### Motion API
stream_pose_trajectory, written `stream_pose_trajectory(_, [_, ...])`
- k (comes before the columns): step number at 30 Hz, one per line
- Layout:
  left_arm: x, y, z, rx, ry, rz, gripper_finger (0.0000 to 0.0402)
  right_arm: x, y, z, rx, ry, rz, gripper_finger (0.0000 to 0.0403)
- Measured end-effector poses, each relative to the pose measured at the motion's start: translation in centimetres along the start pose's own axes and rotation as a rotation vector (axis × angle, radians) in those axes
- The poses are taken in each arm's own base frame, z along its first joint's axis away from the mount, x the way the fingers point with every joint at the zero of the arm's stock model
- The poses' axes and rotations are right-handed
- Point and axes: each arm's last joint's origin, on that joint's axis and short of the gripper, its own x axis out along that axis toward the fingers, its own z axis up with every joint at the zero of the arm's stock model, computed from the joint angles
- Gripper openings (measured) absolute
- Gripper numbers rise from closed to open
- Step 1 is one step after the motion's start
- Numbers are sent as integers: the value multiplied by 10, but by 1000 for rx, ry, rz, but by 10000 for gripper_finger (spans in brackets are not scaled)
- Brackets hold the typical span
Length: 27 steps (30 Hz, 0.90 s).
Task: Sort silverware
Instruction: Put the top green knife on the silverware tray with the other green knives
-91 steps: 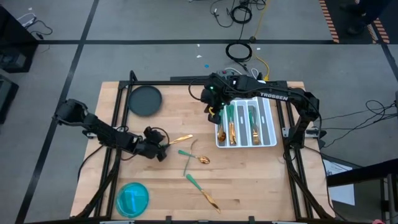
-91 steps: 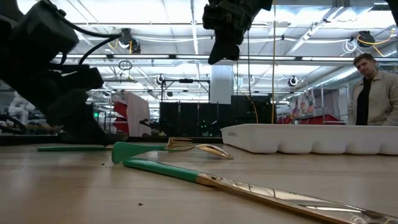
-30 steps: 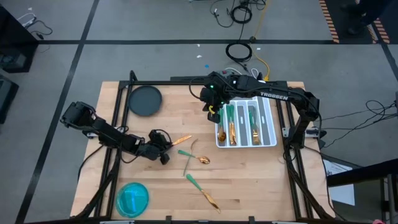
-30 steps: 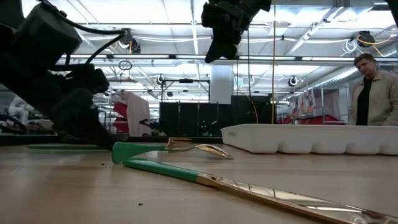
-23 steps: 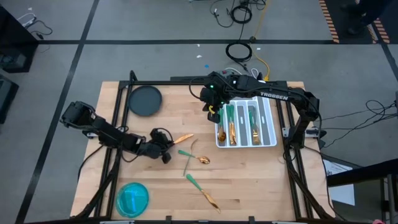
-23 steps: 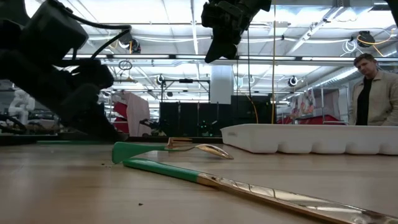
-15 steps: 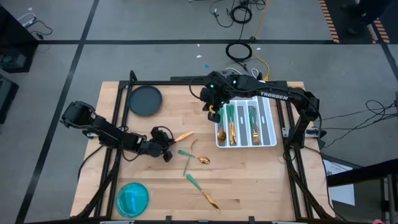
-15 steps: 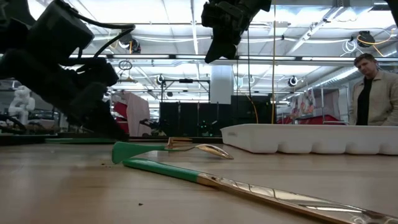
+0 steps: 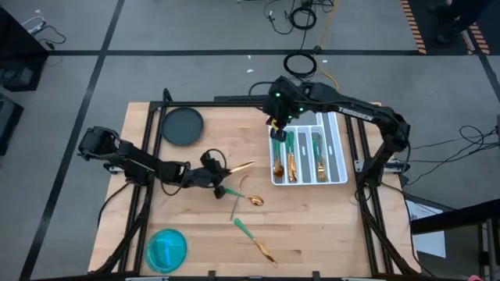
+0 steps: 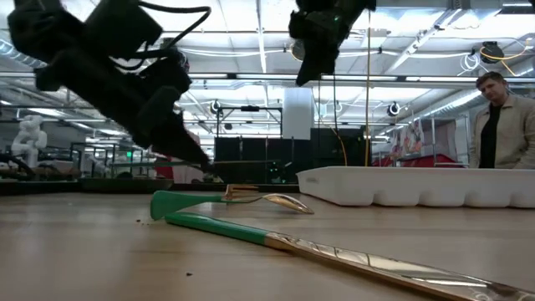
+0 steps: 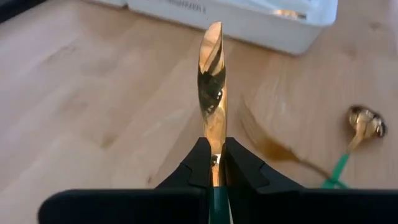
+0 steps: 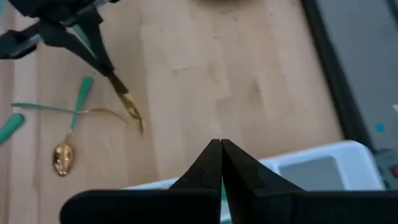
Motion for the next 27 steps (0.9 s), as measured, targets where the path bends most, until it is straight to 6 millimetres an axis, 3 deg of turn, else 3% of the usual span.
stream_pose_trajectory(11, [16,10,53,127,-47,-45,26,-74,8,-13,20,-92,-102,0])
stream_pose_trajectory(20, [24,26,95,354,-13,-117,26,-116,16,-27,69,-146,-136,0])
stream_pose_trajectory(27, [25,46,126,541,-11,-186,26,-136,22,-37,121,-161,-172,0])
